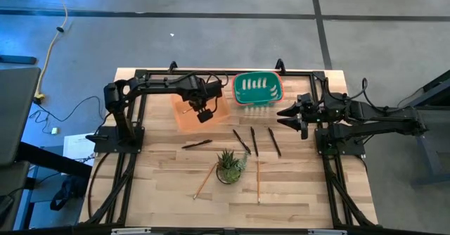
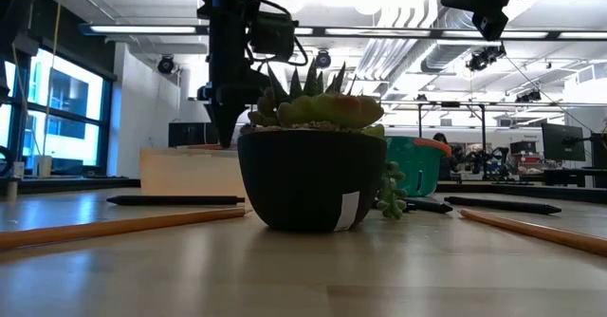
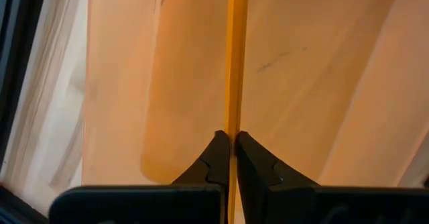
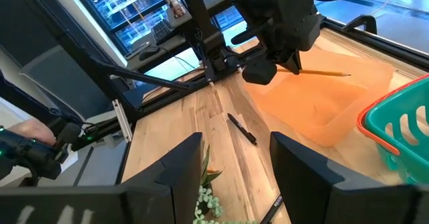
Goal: Sort pens & pencils
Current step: Put the orange pencil into the orange bin
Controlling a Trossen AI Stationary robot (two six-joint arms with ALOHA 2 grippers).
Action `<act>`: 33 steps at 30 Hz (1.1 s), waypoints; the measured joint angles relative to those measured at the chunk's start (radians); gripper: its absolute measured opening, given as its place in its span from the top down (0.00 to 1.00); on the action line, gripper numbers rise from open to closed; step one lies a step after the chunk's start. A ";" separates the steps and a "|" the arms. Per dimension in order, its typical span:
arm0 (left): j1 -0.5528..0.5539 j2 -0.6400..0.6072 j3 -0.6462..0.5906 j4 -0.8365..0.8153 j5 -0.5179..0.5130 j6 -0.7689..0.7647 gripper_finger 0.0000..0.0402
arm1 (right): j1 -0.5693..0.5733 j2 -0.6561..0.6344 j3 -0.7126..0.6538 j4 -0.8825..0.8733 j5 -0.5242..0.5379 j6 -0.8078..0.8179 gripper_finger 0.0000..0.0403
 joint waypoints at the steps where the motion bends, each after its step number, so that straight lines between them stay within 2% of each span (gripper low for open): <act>1: 0.000 0.000 0.000 0.000 0.000 0.001 1.00 | 0.000 0.000 0.000 0.000 0.000 0.002 0.59; 7: 0.000 0.000 0.000 -0.002 0.002 0.001 1.00 | 0.000 0.000 0.000 0.000 0.000 0.006 0.59; 21: 0.047 0.000 0.000 -0.025 0.105 -0.051 1.00 | 0.000 0.000 0.000 0.000 0.000 0.006 0.59; 26: 0.047 0.017 0.001 -0.035 0.106 -0.049 1.00 | 0.000 0.000 0.000 0.000 0.000 0.007 0.59; 33: 0.044 0.068 0.000 -0.035 0.163 -0.053 1.00 | 0.000 0.000 0.000 0.000 0.000 0.006 0.59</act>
